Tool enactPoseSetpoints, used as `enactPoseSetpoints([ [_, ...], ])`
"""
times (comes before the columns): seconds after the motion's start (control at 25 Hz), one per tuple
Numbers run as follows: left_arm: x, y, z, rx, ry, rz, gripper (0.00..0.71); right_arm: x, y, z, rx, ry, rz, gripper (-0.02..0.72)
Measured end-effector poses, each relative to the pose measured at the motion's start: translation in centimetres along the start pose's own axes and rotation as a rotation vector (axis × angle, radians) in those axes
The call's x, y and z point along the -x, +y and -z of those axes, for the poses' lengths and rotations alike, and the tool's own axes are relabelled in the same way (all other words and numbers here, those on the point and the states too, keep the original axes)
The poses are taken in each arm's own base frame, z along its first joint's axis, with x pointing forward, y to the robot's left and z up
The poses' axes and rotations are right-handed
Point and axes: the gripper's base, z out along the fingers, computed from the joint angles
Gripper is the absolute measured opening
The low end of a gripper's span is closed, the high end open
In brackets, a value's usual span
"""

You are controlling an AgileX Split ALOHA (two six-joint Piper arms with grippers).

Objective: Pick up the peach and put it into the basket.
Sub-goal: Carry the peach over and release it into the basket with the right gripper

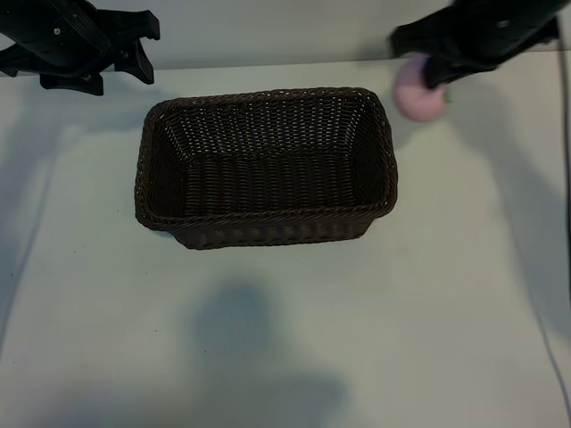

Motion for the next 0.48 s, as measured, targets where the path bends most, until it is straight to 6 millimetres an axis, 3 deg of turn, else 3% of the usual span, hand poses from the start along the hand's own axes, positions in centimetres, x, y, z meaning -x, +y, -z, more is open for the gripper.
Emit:
enactPoseSetpoints([
  [0.24,0.0,0.0,0.0,0.000,0.000,0.000,0.595,-0.9,5.4,-1.4,0.063,0.016,0.110,0.045],
  [0.48,0.0,0.0,0.0,0.000,0.000,0.000,0.595,-1.4,7.8,-6.0,0.081,0.041,0.157,0.045],
])
